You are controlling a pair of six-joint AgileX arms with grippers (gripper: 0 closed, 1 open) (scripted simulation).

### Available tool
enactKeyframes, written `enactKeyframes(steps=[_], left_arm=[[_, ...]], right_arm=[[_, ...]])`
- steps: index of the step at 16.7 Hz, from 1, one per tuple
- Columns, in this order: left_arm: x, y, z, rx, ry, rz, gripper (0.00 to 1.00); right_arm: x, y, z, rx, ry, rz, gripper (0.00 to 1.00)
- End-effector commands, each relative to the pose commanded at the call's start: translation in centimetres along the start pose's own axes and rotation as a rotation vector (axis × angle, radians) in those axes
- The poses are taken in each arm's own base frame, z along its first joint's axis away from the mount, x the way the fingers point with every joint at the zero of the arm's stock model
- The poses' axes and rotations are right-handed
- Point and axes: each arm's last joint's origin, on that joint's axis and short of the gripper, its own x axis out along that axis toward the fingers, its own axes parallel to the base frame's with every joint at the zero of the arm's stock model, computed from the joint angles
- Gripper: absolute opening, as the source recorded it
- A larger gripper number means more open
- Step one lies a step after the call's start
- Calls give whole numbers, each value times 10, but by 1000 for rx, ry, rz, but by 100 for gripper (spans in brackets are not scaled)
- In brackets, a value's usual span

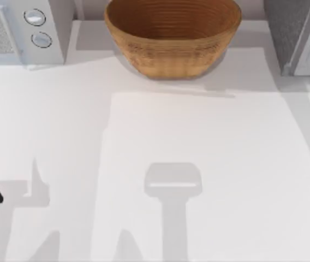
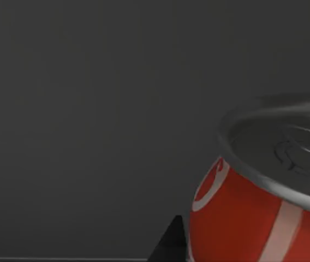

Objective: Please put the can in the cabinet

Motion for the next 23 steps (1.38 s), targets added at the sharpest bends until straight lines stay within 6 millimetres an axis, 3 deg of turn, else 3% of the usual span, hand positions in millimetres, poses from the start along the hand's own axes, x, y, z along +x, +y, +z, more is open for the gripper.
enactKeyframes(steps=[7, 13, 23], left_arm=[[0, 0, 0, 0, 0, 0, 100], [0, 0, 0, 0, 0, 0, 100], [0, 0, 0, 0, 0, 0, 100]], right_arm=[[55, -6, -4, 2, -15, -4, 0], [62, -8, -8, 1, -10, -5, 0], [62, -8, -8, 1, -10, -5, 75]])
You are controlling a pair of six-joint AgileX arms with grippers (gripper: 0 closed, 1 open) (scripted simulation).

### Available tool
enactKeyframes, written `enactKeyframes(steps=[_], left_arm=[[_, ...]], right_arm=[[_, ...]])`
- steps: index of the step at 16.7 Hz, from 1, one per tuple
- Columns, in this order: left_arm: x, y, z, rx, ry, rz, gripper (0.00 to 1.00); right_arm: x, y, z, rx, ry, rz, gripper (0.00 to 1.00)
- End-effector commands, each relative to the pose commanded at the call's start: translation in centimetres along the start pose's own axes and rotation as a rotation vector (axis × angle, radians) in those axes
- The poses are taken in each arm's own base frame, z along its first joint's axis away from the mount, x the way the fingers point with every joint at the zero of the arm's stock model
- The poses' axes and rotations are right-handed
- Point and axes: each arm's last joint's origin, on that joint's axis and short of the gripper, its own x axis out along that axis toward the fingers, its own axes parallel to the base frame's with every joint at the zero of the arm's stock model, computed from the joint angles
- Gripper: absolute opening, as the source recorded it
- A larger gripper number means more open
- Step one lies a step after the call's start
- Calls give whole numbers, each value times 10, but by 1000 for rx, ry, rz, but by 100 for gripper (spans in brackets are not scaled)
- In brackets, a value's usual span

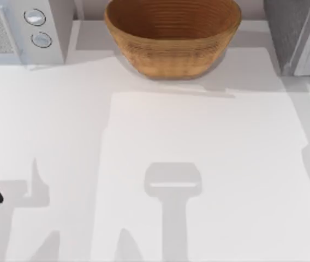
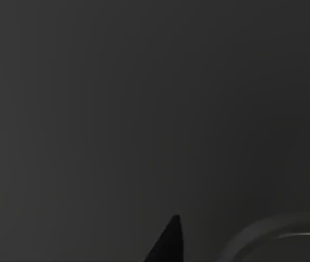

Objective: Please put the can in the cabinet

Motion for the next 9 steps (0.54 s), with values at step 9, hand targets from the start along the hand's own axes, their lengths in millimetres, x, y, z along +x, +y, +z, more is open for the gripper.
enactKeyframes(steps=[9], left_arm=[[0, 0, 0, 0, 0, 0, 100]], right_arm=[[0, 0, 0, 0, 0, 0, 100]])
